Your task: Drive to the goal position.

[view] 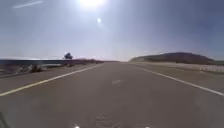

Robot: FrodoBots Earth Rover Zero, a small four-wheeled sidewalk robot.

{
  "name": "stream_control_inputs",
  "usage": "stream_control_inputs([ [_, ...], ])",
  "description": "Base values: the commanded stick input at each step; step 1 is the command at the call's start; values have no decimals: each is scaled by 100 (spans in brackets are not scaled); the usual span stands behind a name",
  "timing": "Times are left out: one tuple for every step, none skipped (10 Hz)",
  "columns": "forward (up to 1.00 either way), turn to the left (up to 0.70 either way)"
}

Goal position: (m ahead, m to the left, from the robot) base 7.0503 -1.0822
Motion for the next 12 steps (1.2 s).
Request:
stream_control_inputs([
  [100, 0],
  [100, 0],
  [100, 0],
  [100, 0],
  [100, 0],
  [100, 0],
  [100, 0],
  [100, 0],
  [100, 0],
  [100, 0],
  [100, 0],
  [100, 0],
])
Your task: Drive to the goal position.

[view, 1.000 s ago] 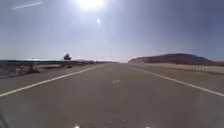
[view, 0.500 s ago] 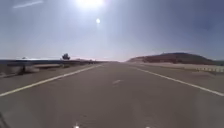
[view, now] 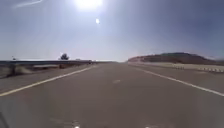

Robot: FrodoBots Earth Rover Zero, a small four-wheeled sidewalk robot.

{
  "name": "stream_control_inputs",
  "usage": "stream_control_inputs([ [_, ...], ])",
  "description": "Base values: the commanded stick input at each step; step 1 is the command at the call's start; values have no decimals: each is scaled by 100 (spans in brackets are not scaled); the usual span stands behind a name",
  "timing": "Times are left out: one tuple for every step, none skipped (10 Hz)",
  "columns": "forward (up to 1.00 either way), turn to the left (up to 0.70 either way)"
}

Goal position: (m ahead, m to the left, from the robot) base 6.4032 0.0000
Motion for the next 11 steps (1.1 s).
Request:
stream_control_inputs([
  [100, 0],
  [100, 0],
  [100, 0],
  [100, 0],
  [100, 0],
  [100, 0],
  [100, 0],
  [100, 0],
  [100, 0],
  [100, 0],
  [100, 0],
])
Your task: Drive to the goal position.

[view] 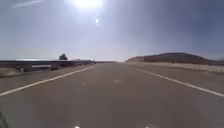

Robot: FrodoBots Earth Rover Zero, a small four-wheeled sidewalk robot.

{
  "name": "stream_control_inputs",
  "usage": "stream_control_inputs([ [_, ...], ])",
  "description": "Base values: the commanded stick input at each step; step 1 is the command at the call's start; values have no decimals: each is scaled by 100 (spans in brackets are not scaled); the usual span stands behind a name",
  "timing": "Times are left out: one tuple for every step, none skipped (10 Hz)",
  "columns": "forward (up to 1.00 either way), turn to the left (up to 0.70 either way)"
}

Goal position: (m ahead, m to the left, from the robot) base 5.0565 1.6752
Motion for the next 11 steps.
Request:
stream_control_inputs([
  [100, 0],
  [100, 0],
  [100, 0],
  [100, 0],
  [100, 0],
  [100, 0],
  [100, 0],
  [100, 0],
  [100, 0],
  [100, 0],
  [100, 0],
])
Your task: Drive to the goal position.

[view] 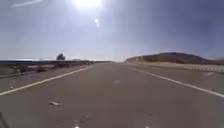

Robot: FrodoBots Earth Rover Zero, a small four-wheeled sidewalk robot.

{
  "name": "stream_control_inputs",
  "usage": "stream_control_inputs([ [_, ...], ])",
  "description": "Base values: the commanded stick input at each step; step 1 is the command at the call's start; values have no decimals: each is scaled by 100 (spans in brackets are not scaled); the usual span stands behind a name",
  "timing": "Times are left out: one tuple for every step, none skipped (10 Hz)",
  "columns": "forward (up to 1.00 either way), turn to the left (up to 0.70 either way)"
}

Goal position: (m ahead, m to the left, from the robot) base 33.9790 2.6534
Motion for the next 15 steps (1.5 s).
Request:
stream_control_inputs([
  [100, 0],
  [100, 0],
  [100, 0],
  [100, 0],
  [100, 0],
  [100, 0],
  [100, 13],
  [100, 27],
  [100, 14],
  [100, 1],
  [100, 0],
  [100, 0],
  [100, 0],
  [100, 0],
  [100, 0],
])
